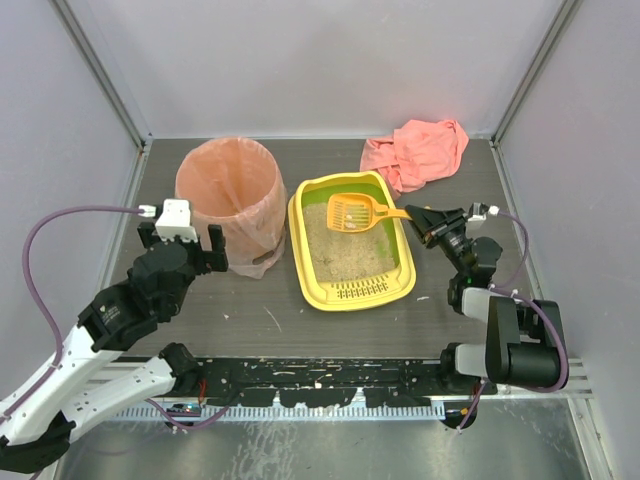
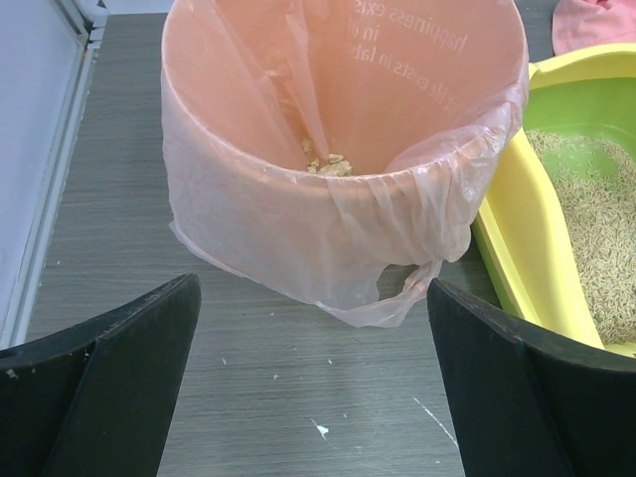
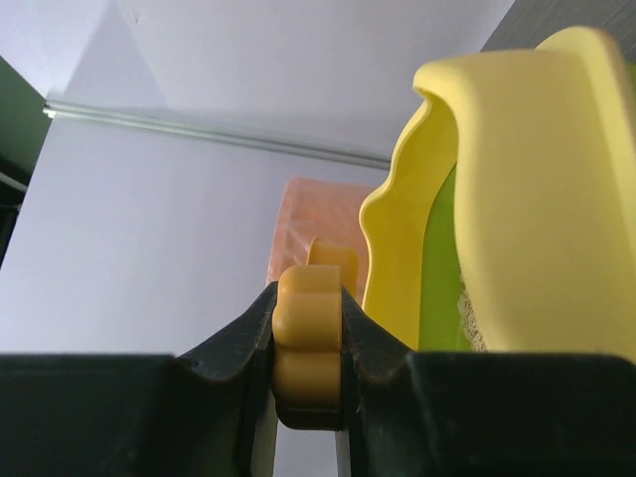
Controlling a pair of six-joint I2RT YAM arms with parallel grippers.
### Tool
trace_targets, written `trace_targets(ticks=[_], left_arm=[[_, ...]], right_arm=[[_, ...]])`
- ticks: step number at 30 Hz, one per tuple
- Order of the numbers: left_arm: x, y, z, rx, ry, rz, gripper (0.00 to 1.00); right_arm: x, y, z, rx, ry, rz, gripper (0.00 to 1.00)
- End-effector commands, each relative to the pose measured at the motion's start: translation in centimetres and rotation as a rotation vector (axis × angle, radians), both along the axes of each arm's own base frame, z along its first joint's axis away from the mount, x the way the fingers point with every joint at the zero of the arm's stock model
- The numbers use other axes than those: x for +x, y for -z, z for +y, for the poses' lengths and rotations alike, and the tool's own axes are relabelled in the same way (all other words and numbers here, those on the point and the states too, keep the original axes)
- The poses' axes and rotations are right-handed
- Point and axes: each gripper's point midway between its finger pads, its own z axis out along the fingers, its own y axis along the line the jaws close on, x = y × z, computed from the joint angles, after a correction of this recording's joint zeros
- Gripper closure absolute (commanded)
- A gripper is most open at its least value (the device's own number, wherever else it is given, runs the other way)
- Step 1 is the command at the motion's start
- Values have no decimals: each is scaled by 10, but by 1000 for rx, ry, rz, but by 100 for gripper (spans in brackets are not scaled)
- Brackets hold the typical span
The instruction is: Clean the litter box
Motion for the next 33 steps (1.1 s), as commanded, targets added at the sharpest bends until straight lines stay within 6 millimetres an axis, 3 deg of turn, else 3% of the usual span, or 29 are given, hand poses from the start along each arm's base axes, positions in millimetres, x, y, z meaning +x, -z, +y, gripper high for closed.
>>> trace_targets(ticks=[1,7,17,24,33], left_arm=[[1,-14,7,-26,-36,-49,2],[0,-14,17,-45,-96,-64,2],[0,-6,20,-39,-118,-46,2],[-9,-11,33,-43,-134,-58,2],[-19,-7,50,-63,-188,-64,2]], right_arm=[[1,-20,7,-28,-21,-83,99],[14,-31,9,-43,11,-32,99],[38,-90,32,-71,2,-50,99],[56,-145,84,-99,-68,-137,99],[85,-177,164,-191,-153,-261,99]])
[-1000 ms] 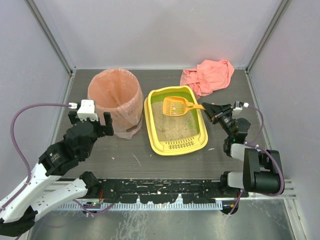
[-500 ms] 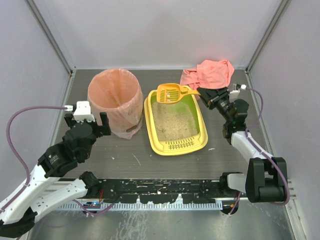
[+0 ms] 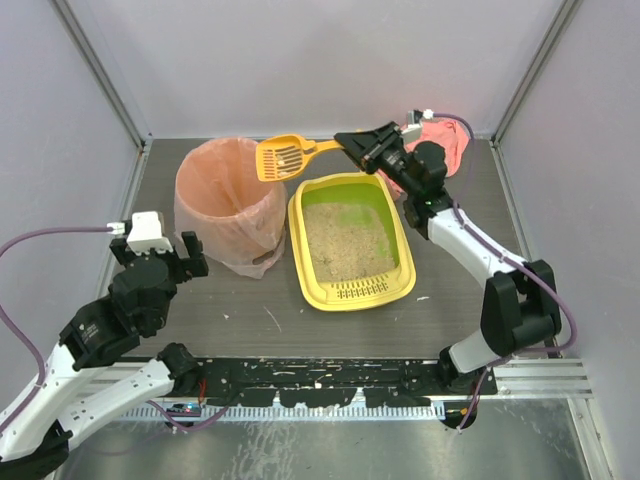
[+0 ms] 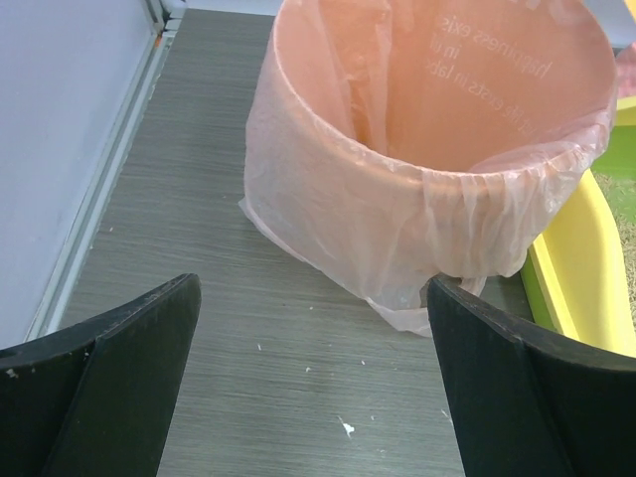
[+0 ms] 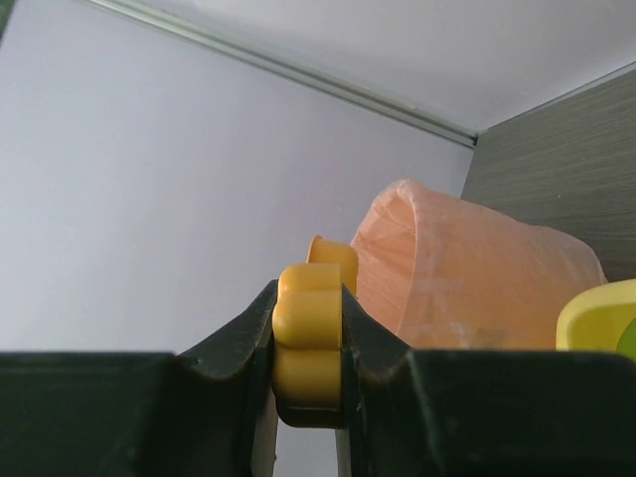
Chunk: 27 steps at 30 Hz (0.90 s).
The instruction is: Clean the litter box
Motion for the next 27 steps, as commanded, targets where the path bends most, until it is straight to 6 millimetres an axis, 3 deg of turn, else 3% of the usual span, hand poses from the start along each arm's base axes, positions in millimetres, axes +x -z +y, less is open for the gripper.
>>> trace_targets(ticks=[1,8,17,23,27], left_arm=[[-2,-4,10,-27,-55,-21,2],[-1,-3,12,1,-74,-5,2],[0,-1,9,1,-63,0,2],[2,0,7,13,-62,8,2],[3,1,5,18,-60,13,2]], right_arm=[[9,-36,31,-55,-6,-174,99],[9,-59,78,-100,-139,-391,99],[11,-65,96,-333,-84,-602,99],[-9,-75,116,-508,-32,-777,99],[-34,-87,131,-616,-4,-927,99]])
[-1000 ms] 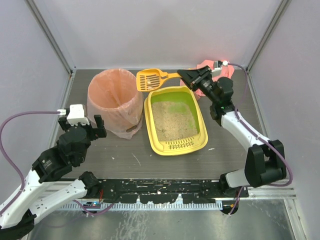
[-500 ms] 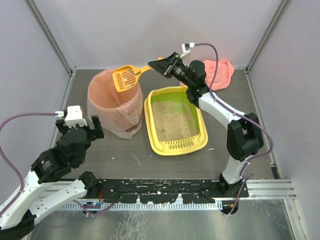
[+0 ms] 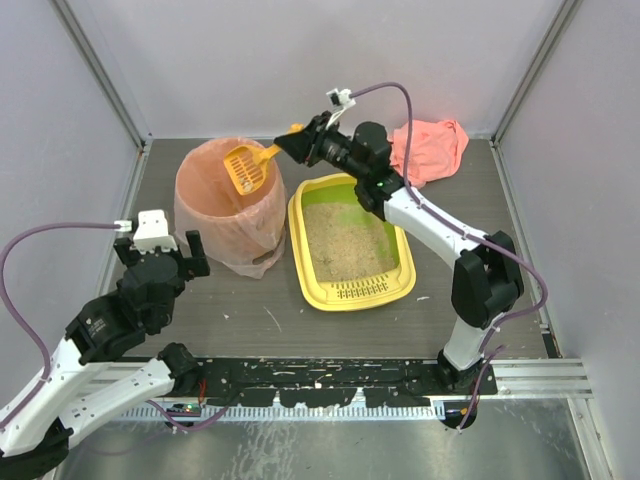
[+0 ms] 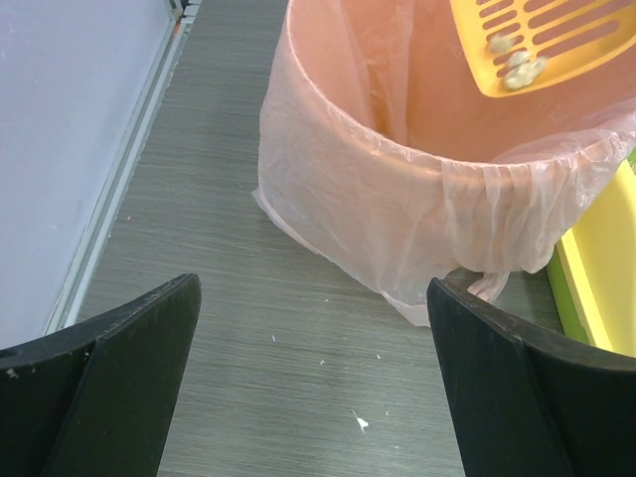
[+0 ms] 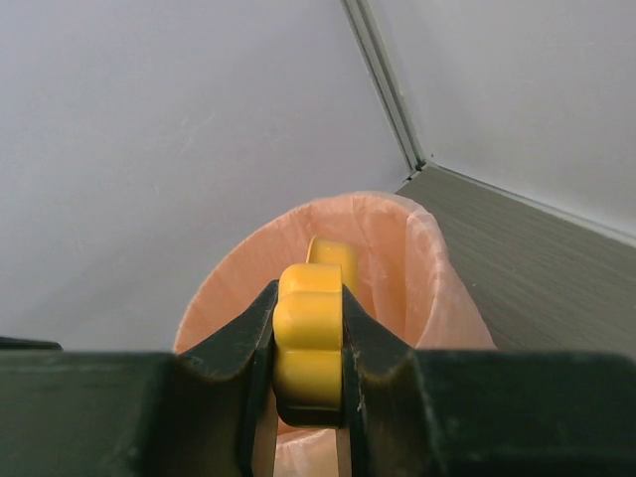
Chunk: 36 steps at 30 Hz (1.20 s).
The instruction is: Clean the litter box
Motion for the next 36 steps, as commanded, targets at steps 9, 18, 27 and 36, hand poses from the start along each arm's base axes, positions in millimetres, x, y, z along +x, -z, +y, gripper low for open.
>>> trace_targets(ticks=[9,18,27,36], left_arm=[[3,-7,-1,-14,-15,-15,2],[5,-5,-6,-12,3,-7,2],[9,-17,-31,-87,114,-46,2],[33,-24,-92,-44,324,-6,2]], right_arm=[[-77,-96,17,-166,111,-581,99],[-92,-136,-7,-24,160,-490,99],[-129,-157,-71,-4,245,-445,99],[-115,-92,-161,-196,541,-178,99]])
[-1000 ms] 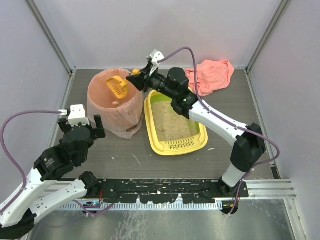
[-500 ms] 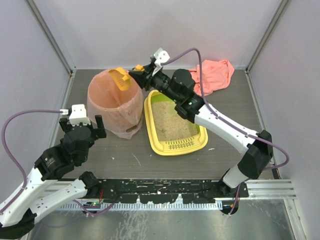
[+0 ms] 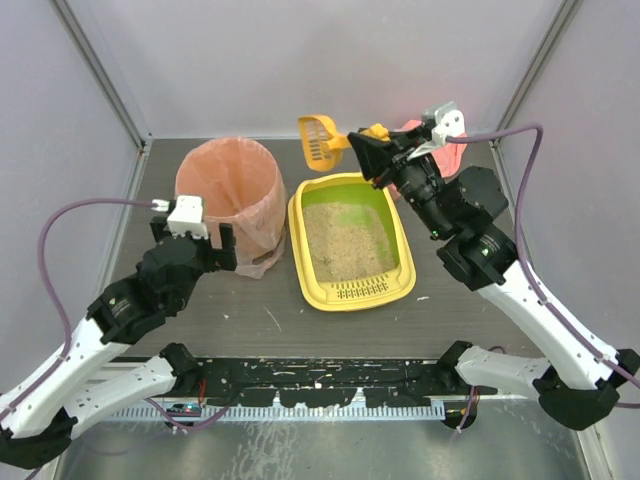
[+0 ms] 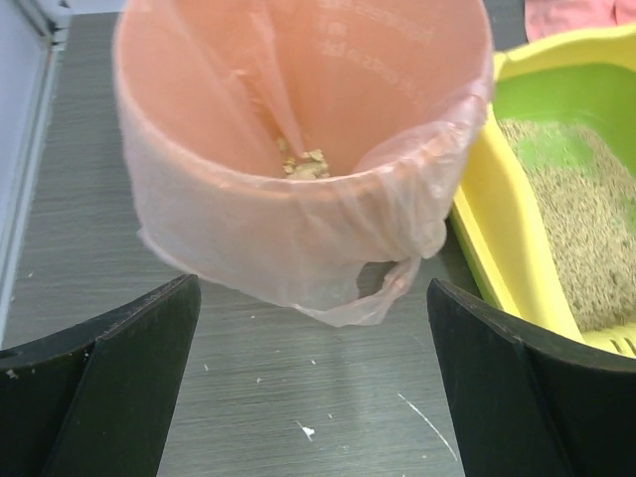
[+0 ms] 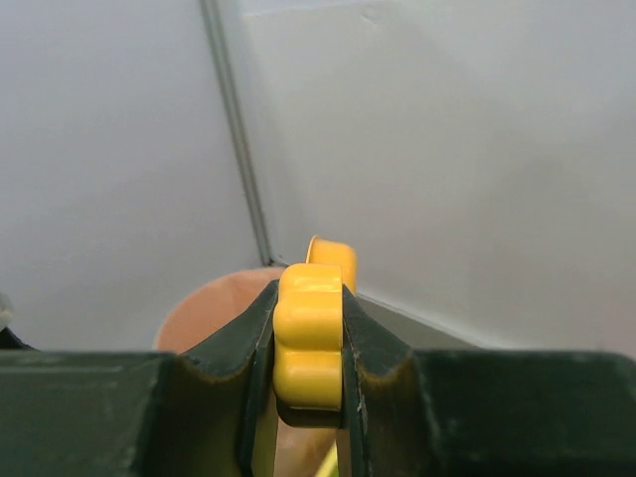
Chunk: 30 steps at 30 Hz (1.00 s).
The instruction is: Clean the litter box
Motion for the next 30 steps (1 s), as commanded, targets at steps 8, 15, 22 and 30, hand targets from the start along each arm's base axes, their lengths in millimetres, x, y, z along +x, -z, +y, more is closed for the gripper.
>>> trace_targets(ticks=[8,15,22,30], left_arm=[[39,-1,-103,-134,158,91,2],[55,29,-163,-194,175,170,18],[78,69,-181,-37,91,259,25],[90,100,-207,79,163,329,38]], right_arm=[[25,149,-76,-86,376,397,99],[28,212,-78,-45,375,538,99],[31,231,-87,-18,381,578,100],[27,228,-101,39,404,567,99]])
